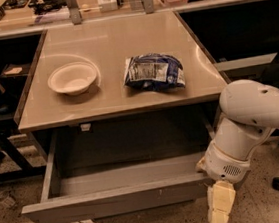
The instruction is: Open top drawer
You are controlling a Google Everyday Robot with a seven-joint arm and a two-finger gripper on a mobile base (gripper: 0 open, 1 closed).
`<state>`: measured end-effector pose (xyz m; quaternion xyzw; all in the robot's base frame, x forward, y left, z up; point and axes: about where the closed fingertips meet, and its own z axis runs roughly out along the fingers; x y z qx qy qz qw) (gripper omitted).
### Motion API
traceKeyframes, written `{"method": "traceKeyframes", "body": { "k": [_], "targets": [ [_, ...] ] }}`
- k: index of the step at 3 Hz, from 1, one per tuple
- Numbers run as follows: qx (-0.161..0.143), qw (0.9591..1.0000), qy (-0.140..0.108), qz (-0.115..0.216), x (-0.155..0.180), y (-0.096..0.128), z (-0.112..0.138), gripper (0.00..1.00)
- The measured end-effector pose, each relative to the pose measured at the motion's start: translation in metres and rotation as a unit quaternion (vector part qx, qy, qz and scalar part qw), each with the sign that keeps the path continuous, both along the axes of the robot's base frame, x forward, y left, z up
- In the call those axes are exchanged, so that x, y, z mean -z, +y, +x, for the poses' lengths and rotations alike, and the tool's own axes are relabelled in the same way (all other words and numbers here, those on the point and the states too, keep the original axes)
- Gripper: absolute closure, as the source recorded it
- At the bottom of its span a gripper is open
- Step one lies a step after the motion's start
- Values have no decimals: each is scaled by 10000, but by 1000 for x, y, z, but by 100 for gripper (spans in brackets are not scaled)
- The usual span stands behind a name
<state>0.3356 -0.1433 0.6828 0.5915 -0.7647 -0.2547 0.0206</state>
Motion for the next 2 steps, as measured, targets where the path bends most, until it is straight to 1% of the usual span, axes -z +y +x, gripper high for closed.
{"method": "traceKeyframes", "body": {
  "k": [1,2],
  "targets": [
    [-56,9997,197,-105,2,-1,-11,0],
    [-55,9997,198,-105,-1,-1,-11,0]
  ]
}}
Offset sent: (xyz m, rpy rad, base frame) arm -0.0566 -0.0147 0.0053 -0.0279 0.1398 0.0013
